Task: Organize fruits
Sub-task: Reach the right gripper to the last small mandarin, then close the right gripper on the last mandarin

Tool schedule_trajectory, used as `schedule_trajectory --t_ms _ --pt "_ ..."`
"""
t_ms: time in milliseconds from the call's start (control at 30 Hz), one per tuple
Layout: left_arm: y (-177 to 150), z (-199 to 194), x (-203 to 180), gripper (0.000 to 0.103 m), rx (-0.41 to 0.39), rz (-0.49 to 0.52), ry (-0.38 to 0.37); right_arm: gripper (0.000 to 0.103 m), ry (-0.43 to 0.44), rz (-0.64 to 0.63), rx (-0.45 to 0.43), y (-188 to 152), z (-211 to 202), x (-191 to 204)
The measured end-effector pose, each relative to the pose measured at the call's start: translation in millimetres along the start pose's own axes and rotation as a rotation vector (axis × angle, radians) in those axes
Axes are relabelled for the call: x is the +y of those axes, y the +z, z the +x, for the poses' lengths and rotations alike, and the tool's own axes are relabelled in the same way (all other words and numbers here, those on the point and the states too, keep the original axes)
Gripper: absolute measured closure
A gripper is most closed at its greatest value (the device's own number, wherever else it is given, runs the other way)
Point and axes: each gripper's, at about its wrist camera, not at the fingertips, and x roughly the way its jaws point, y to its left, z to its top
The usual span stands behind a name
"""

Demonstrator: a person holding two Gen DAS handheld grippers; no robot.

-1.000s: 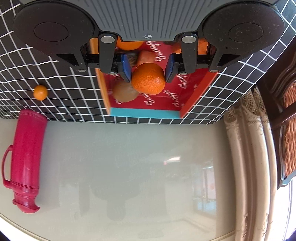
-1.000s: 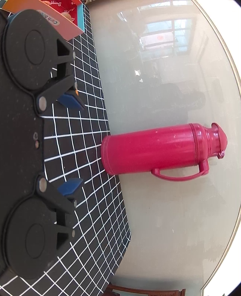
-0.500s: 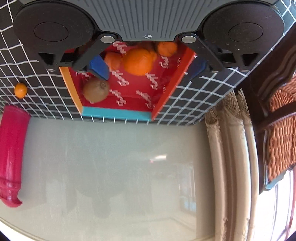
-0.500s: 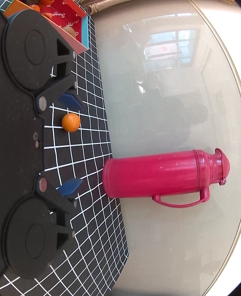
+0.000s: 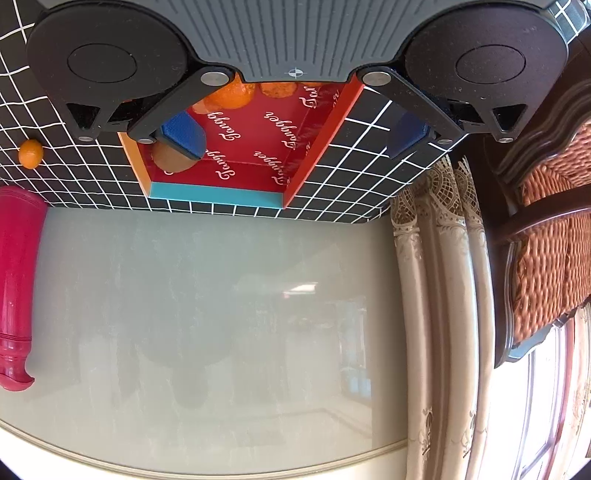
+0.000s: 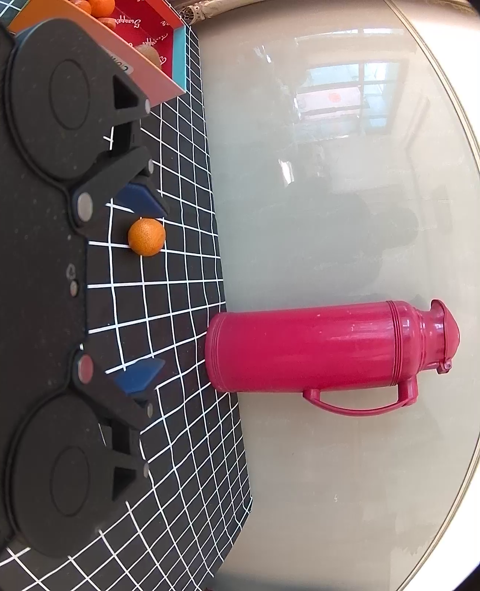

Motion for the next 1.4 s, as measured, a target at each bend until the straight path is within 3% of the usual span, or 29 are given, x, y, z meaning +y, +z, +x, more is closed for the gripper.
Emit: schedule_trajectory --t_ms 267,467,633,900,1200,1400 --pt "-1 -1 6 0.0 -0.022 -0.017 0.014 0.02 0.034 -0.065 -0.012 -7 6 11" --pt "-5 2 18 0.0 -0.056 -0.055 0.068 0.02 0.046 -0.105 -0.015 -13 16 17" --pt "-12 18 33 0.0 -0.009 -0.087 0.109 0.02 0.049 -0.124 -0.004 -13 26 21" --pt "-15 25 54 0.0 -0.01 -0.107 0.155 0.02 0.069 -0.163 0.026 -12 51 35" --pt "-18 33 81 0.0 -0.002 -0.129 0.252 0.021 0.079 -0.188 0.063 -12 79 52" --pt "-22 38 103 0.0 0.02 -0.154 0.338 0.03 0.077 -0.19 0.11 -12 100 57"
